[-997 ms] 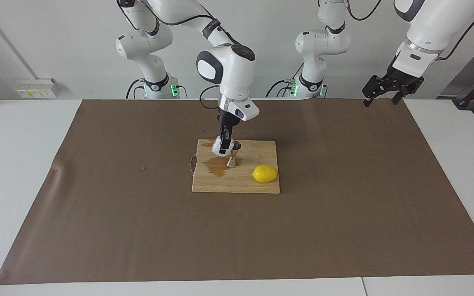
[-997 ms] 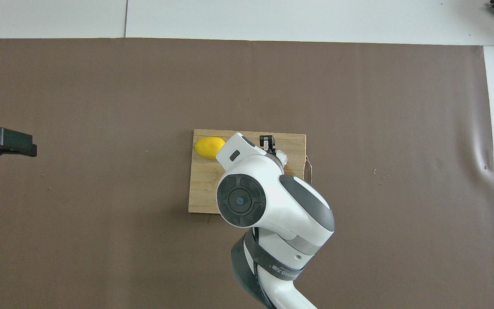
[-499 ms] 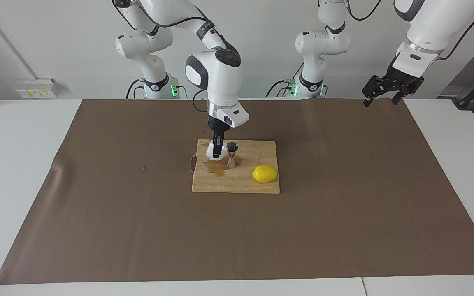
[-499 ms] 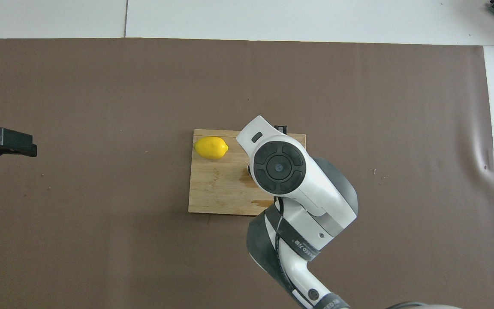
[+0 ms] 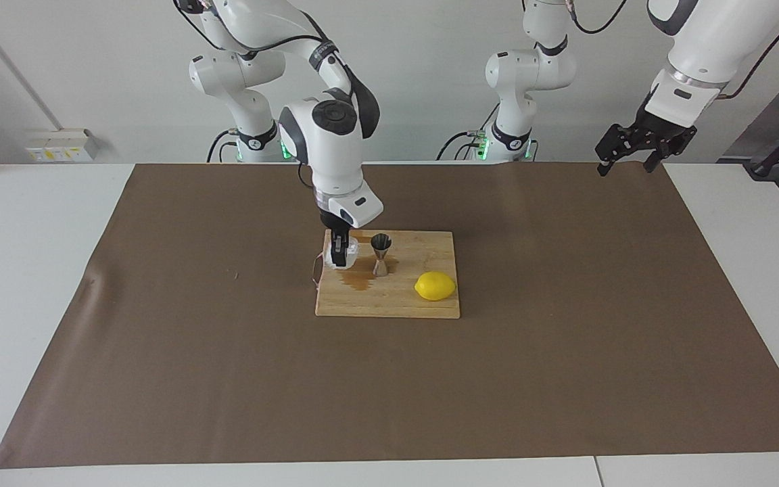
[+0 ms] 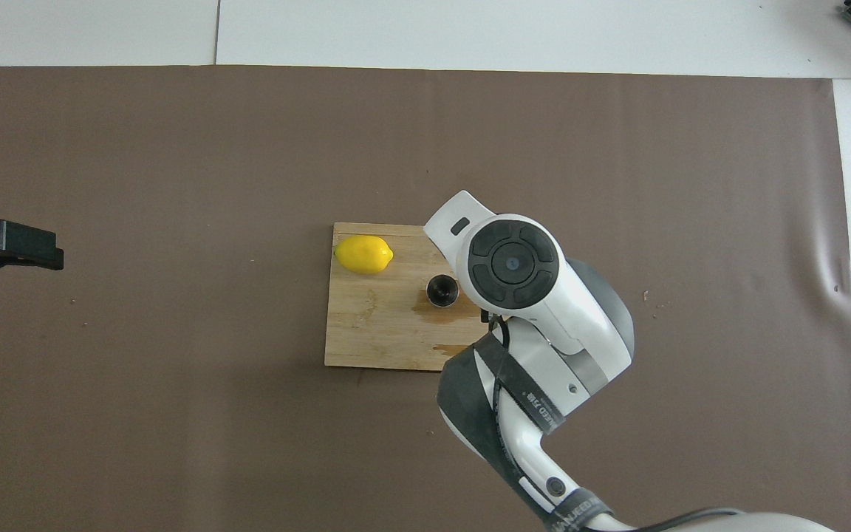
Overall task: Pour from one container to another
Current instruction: 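Carry the white cup back and set it down with the right gripper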
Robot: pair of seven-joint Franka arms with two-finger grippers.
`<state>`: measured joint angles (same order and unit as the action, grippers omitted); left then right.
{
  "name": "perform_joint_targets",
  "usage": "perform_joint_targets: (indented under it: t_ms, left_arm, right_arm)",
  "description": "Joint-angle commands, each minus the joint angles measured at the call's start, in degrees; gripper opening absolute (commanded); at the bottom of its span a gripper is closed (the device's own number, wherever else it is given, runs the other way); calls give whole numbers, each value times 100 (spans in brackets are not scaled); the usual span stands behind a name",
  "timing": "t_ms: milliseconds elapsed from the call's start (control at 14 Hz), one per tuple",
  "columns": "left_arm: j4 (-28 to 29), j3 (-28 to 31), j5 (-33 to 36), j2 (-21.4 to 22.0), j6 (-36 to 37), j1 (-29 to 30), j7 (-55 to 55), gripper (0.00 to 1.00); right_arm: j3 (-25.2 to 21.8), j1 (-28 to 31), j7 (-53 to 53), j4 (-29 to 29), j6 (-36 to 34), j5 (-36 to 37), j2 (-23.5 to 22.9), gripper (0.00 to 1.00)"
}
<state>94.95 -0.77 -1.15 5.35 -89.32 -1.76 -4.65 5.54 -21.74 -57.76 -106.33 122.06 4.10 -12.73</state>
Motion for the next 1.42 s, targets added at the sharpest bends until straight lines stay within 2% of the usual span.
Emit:
perform_joint_targets:
  t_ms: [0,427,712,1211,1282,1354]
  left_arm:
    - [24,-46,-61,72,73,70,-54,100]
    - [24,-46,-52,72,73,70,-54,100]
    - [24,-46,-52,72,73,70,-54,100]
    - [24,-46,-52,72,73,70,-54,100]
    - [33,-46,-52,72,73,70,-54,100]
    - [24,-46,-52,72,73,70,-54,100]
  right_arm:
    - [61,379,-637,-527,327,-531,165,0]
    - [61,1196,-2192,-1573,837,-1269,482,0]
    - [61,1891,-3248,-1811,846,-1332,526,0]
    - [61,2525,-3934,-2207,1110,-1332,570,0]
    - [61,2525,-3944,-2207,1110,-1332,570,16]
    - [61,2517,-3918,-2207,1092,-1332,570,94]
